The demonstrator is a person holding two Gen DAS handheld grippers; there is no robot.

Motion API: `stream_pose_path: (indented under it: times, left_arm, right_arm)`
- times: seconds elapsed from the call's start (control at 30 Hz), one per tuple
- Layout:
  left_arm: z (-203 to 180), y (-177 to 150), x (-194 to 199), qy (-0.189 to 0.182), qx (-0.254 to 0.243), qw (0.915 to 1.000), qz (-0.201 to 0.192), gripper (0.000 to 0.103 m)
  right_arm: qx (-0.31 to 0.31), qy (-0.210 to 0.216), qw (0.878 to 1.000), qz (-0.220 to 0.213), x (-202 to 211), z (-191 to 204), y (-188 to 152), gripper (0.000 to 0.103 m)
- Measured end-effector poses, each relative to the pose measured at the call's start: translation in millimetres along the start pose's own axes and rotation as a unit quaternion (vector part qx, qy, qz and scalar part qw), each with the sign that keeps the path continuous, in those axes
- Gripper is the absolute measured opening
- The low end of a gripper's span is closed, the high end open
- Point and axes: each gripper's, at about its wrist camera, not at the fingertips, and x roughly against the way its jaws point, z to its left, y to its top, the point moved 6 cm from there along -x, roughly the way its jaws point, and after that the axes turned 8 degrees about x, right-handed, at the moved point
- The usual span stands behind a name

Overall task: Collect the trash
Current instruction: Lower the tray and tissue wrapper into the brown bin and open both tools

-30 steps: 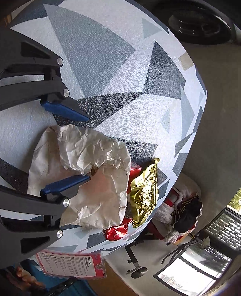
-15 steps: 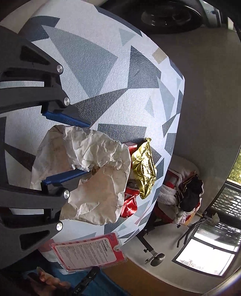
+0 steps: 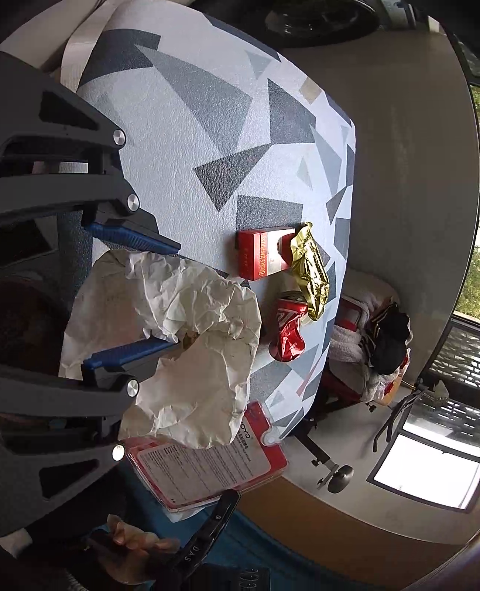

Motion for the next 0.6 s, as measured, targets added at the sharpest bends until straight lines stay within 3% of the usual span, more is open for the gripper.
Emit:
stream_pose_path:
  times: [0.6]
  left_arm:
    - [0.7,-33.2,37.0,-0.003,0.006,0.9999,-0.008,0.045]
  right_arm:
    - [0.023,0.025,0.999,0.008,30.0,31.6,-36.1,0.009]
